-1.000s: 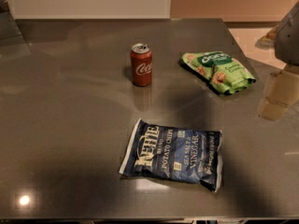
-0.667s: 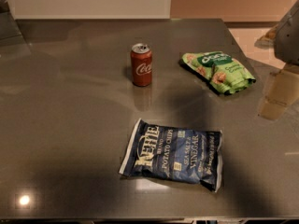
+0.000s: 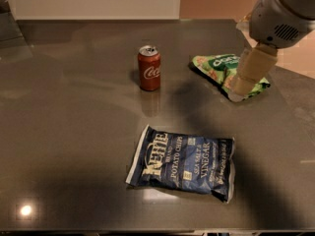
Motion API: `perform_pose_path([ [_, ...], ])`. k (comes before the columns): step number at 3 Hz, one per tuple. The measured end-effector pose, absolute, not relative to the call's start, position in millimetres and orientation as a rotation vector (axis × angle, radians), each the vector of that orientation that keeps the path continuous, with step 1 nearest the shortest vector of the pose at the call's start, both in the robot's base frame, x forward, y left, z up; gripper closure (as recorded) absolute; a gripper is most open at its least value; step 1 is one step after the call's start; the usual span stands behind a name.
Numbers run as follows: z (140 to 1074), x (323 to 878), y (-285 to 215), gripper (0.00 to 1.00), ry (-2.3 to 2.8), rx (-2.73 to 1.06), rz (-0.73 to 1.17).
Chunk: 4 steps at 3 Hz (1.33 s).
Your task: Knock coke can over
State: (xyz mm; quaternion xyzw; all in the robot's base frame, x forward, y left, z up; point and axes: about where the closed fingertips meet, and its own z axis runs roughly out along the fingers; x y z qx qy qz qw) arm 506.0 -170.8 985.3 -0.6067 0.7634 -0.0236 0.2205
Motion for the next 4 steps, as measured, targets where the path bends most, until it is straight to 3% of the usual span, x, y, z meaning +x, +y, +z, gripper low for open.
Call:
perform_pose_path([
  [4,933.4,637.5,-53.5,0.0,2.043,-1.547,0.212],
])
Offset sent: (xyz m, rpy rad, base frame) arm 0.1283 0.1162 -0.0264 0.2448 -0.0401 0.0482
